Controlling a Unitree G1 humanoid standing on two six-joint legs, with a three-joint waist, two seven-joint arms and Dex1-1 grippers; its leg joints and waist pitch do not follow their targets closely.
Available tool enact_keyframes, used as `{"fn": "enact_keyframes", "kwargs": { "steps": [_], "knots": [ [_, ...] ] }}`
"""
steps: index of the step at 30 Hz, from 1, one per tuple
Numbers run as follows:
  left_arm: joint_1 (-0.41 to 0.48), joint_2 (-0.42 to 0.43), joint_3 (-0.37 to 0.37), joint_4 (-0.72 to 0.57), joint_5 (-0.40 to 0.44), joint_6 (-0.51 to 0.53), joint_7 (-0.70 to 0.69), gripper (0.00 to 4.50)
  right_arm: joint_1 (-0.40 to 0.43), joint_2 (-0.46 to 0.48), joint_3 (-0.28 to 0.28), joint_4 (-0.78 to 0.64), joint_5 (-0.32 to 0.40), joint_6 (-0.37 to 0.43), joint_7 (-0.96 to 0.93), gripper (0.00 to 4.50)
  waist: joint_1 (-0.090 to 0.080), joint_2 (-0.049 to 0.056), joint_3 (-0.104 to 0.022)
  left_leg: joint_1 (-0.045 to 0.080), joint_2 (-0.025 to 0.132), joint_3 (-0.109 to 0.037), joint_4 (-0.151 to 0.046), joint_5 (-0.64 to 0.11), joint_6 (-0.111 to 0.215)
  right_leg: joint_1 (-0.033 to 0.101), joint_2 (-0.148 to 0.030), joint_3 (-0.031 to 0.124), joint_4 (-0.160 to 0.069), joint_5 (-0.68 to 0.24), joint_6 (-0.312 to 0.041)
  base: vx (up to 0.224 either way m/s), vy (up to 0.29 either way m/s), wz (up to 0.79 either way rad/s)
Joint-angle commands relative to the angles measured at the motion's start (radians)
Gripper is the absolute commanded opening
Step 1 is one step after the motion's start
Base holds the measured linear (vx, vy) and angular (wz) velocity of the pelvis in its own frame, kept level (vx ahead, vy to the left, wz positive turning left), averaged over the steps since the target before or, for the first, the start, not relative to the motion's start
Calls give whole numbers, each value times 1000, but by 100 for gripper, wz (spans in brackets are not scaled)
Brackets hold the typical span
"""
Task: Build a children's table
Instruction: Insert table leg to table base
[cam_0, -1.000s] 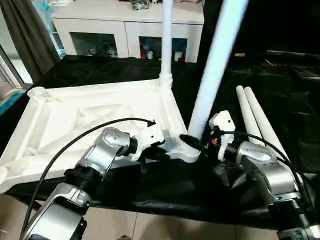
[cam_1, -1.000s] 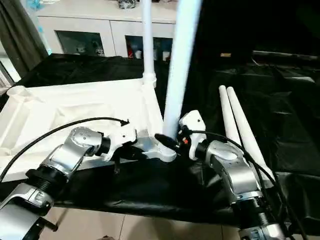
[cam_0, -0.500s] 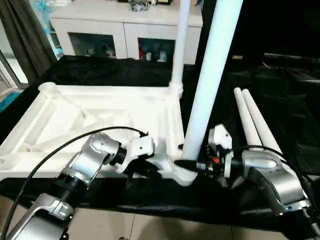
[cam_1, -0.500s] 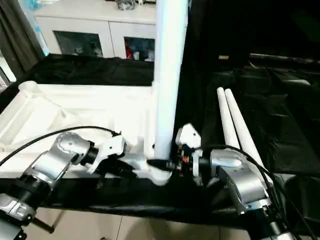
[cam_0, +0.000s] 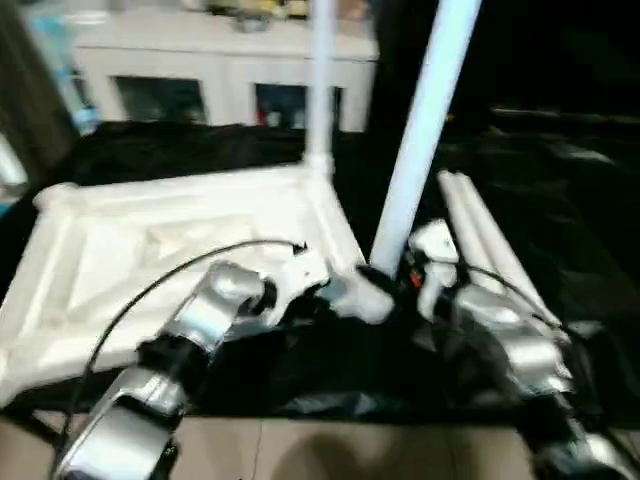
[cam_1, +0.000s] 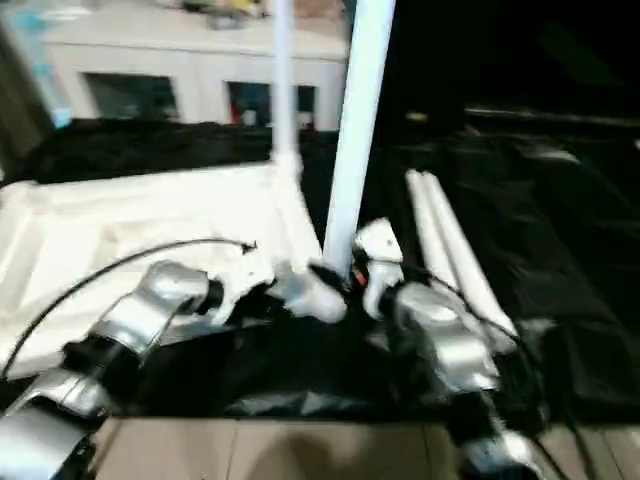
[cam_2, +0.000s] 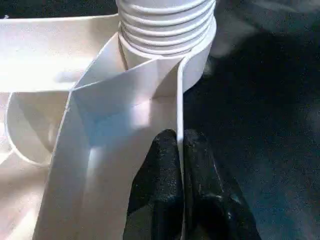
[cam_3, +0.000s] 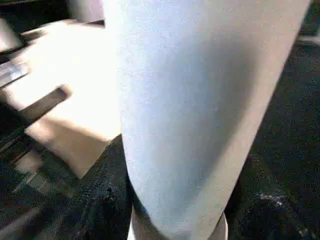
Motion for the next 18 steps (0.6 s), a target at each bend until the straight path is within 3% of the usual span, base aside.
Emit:
{"fn": "enact_keyframes", "kwargs": {
  "steps": [1, 2, 3, 4, 5, 6, 7, 8, 9, 11, 12, 14, 18],
  "knots": [
    [-70, -26, 83, 6, -7, 31, 129, 0, 6, 25, -17, 225, -73, 46, -176, 190, 19, -42, -42, 94, 3, -22, 9, -556, -72, -89, -106, 64, -188, -777, -23, -31, -64, 11],
    [-94, -49, 97, 44, 2, 61, 200, 0, -36, 63, -41, 297, -82, 22, -266, 190, 12, -52, -47, 79, -14, -21, 76, -358, -32, -87, -141, 76, -208, -915, -11, 24, -91, -10],
    [-94, -50, 97, 45, 2, 61, 202, 0, -37, 64, -42, 299, -82, 22, -269, 190, 32, -33, -55, -42, 11, -51, 27, -130, -1, 31, -162, 97, -153, -831, -14, 64, -6, -39],
    [-107, -69, 103, 55, 0, 77, 232, 0, -76, 95, -59, 363, -80, 4, -342, 190, 38, -8, -54, -44, 38, -59, -43, -170, -28, 20, -103, 56, -134, -640, -29, 64, -6, -39],
    [-107, -69, 103, 55, 0, 77, 232, 0, -76, 95, -59, 363, -80, 4, -342, 190, 28, -4, -61, -37, 47, -63, -55, -214, -43, 11, -76, 49, -115, -509, -49, 60, 17, -27],
    [-118, -88, 105, 58, -5, 98, 257, 0, -115, 124, -75, 428, -80, -13, -407, 190, 22, 5, -63, -14, 59, -62, -63, -306, -52, -1, -64, 51, -103, -326, -110, 0, 0, 0],
    [-124, -96, 103, 60, -3, 106, 270, 0, -137, 139, -81, 463, -82, -21, -437, 190, 17, 7, -63, -12, 56, -57, -68, -351, -47, 4, -67, 54, -103, -274, -151, 0, 0, 0],
    [-128, -100, 102, 63, -1, 110, 281, 0, -155, 149, -81, 490, -86, -31, -456, 190, 16, 11, -63, -14, 55, -57, -69, -362, -44, 6, -67, 54, -103, -271, -162, 0, 0, 0],
    [-133, -104, 102, 68, 0, 113, 290, 0, -168, 156, -81, 510, -90, -41, -470, 190, 13, 7, -59, -19, 52, -54, -69, -387, -39, 8, -68, 50, -113, -317, -157, 0, 0, 0],
    [-138, -107, 102, 79, 9, 107, 313, 0, -195, 173, -87, 547, -95, -55, -497, 190, 16, -5, -57, -11, 50, -48, -66, -407, -30, -1, -73, 53, -125, -385, -143, 0, 0, 0],
    [-139, -107, 102, 85, 13, 104, 319, 0, -206, 181, -91, 563, -94, -62, -505, 190, 18, -2, -57, -14, 49, -48, -66, -393, -25, 0, -76, 54, -127, -408, -136, 0, 0, 0],
    [-138, -107, 103, 90, 15, 100, 322, 0, -217, 189, -94, 576, -95, -67, -512, 190, 20, -4, -59, -17, 49, -45, -67, -359, -18, 0, -75, 55, -128, -397, -127, 0, 0, 0],
    [-134, -102, 101, 86, 11, 99, 325, 0, -238, 201, -99, 612, -96, -92, -522, 190, 24, -3, -60, -18, 55, -39, -71, -317, -9, 2, -72, 57, -121, -332, -143, 0, 0, 0]
  ]
}}
